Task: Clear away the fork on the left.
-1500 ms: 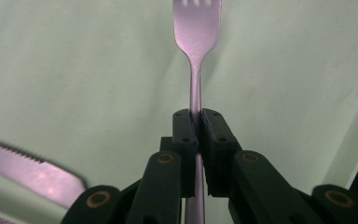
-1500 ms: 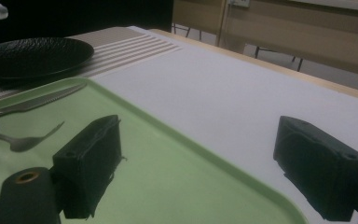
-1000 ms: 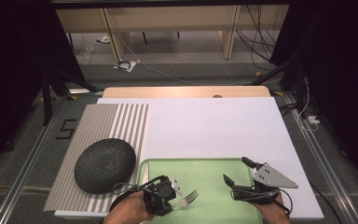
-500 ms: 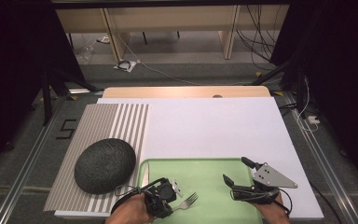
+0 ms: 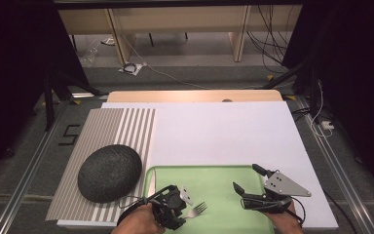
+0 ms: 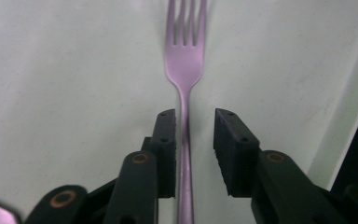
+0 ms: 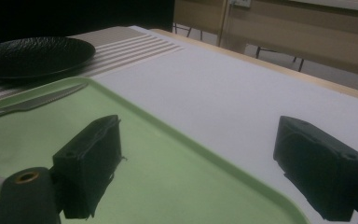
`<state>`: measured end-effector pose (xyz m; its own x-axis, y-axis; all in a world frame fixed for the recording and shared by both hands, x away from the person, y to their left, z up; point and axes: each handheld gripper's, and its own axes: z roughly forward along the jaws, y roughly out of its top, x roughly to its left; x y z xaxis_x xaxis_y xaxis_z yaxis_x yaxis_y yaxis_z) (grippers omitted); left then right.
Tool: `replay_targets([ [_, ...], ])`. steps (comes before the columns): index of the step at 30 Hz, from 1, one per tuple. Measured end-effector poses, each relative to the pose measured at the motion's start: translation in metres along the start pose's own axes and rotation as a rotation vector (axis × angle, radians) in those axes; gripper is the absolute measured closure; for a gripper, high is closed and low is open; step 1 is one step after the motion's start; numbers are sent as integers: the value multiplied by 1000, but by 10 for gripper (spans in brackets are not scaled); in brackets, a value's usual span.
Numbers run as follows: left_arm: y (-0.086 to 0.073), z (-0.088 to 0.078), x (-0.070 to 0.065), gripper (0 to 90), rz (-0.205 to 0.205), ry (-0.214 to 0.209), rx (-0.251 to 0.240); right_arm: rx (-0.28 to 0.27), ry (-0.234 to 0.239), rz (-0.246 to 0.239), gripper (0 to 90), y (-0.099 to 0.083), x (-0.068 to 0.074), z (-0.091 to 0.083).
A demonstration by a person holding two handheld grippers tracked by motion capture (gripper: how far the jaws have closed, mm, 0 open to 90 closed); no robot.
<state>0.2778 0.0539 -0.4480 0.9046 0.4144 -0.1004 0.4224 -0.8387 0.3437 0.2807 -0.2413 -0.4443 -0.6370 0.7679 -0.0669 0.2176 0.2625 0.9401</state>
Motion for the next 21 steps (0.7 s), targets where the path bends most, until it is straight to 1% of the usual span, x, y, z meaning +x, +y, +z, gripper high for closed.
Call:
replay_targets([
  [2,1,4,-3,818,15,2,3,-1,0,0,159,0,0,0],
  [4,1,7,-4,871,48,1,-16,-1,0,-2,159,0,0,0],
  [5,1,8,-5,894,55,3,-33,-1,0,-2,160,0,0,0],
  [7,1,10,-6,895,71,4,-24,-2,0,-3,160,0,0,0],
  [11,1,13,-6,895,76,13,-34,3,-2,-6,160,0,0,-1],
  [12,1,14,-5,895,68,17,-38,4,-2,-5,160,0,0,-1],
  [14,0,15,-4,894,68,22,-41,6,-3,-4,160,0,0,-1],
  [15,0,15,-3,894,58,26,-48,-1,-1,-2,160,0,0,0],
  [17,-1,15,-2,894,60,40,-44,-1,-1,-2,160,0,0,0],
  [18,-1,15,-1,895,57,46,-49,6,-4,-5,160,0,0,-1],
  [21,-3,14,5,894,40,46,-57,4,-3,-7,160,0,0,-1],
])
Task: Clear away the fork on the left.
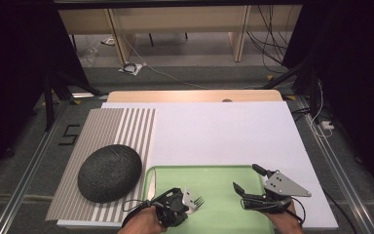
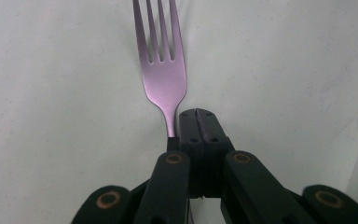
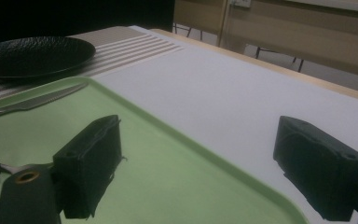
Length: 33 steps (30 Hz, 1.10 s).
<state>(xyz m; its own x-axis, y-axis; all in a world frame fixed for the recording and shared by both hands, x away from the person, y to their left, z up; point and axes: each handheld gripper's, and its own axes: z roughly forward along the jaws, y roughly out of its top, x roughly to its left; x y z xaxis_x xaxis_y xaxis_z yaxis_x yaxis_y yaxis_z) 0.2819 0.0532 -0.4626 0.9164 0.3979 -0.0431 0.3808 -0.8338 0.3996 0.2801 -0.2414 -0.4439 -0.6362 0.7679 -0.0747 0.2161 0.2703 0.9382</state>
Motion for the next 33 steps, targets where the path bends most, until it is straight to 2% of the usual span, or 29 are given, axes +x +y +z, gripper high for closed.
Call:
replay_targets([
  [7,-5,-3,13,894,-28,23,-6,3,-2,3,160,0,0,0],
  [12,-9,-5,21,895,-60,55,-4,-1,0,4,160,0,-1,0],
  [18,-13,-7,28,894,-85,63,-7,1,-2,4,160,0,0,0],
  [22,-15,-8,30,895,-88,82,-1,0,-2,6,160,0,0,0],
  [33,-21,-11,39,894,-107,97,6,-1,-4,3,161,0,0,-1],
])
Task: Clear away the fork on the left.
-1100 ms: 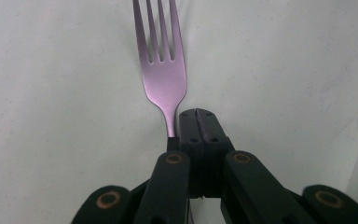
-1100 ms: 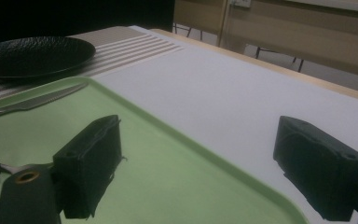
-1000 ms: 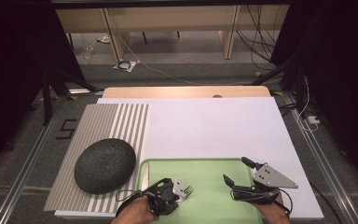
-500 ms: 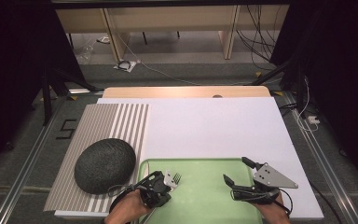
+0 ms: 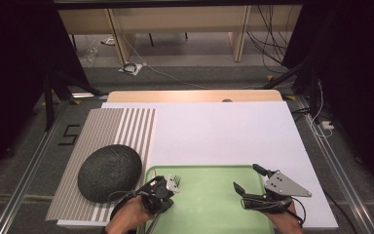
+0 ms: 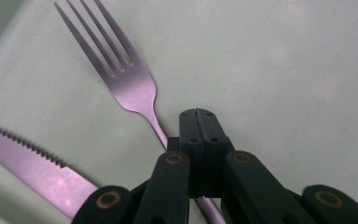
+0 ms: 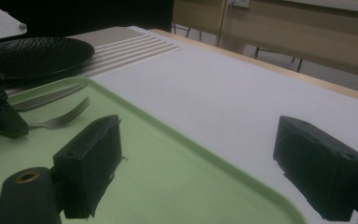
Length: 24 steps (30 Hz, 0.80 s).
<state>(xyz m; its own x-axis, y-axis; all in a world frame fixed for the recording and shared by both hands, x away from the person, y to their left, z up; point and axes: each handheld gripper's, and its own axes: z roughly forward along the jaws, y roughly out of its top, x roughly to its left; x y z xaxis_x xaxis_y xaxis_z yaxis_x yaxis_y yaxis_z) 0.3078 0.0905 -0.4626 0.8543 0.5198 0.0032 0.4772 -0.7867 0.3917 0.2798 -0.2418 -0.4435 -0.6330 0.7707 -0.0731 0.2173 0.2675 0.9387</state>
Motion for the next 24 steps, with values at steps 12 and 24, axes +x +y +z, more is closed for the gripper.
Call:
replay_targets([
  [12,-7,-3,15,894,-44,18,4,2,1,1,160,0,0,0],
  [24,-11,-4,21,894,-66,23,5,3,1,0,161,0,0,0],
])
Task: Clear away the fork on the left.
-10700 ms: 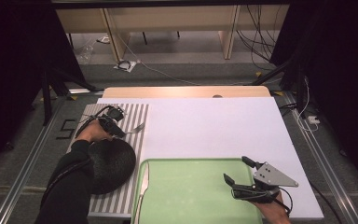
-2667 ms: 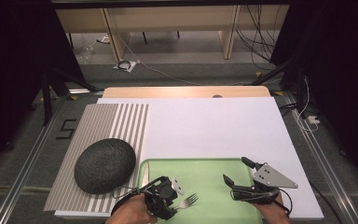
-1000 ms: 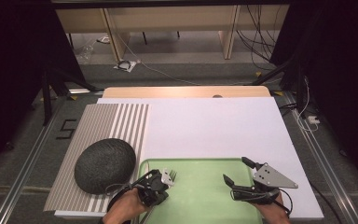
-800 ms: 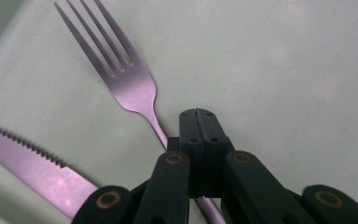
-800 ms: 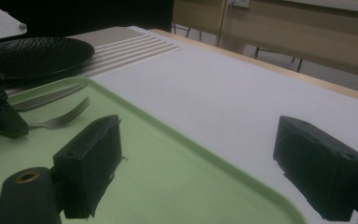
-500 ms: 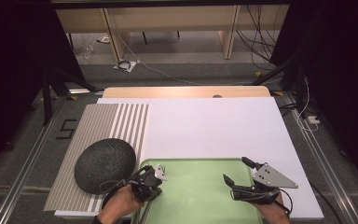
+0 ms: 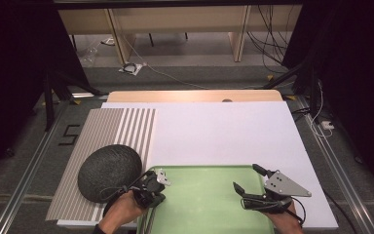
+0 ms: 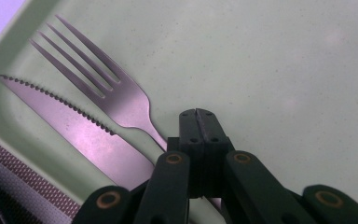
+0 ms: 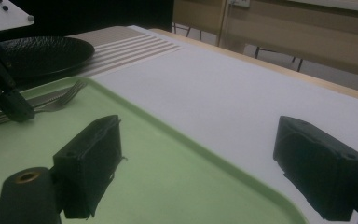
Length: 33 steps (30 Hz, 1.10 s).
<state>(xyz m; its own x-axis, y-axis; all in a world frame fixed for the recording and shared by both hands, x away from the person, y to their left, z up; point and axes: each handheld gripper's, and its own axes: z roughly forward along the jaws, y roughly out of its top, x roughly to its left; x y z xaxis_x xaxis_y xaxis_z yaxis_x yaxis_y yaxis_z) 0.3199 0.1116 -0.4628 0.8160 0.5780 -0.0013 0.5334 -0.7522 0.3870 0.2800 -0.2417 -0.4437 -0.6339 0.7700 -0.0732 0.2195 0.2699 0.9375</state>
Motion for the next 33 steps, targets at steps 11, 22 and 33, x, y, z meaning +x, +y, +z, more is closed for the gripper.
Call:
replay_targets([
  [11,-2,-1,4,891,-17,-2,-2,-1,2,5,161,0,0,0],
  [22,1,-11,6,617,-78,-17,-47,-3,1,3,161,0,-1,0],
  [33,2,-29,11,339,-172,-4,-138,-4,1,2,160,0,-1,0],
])
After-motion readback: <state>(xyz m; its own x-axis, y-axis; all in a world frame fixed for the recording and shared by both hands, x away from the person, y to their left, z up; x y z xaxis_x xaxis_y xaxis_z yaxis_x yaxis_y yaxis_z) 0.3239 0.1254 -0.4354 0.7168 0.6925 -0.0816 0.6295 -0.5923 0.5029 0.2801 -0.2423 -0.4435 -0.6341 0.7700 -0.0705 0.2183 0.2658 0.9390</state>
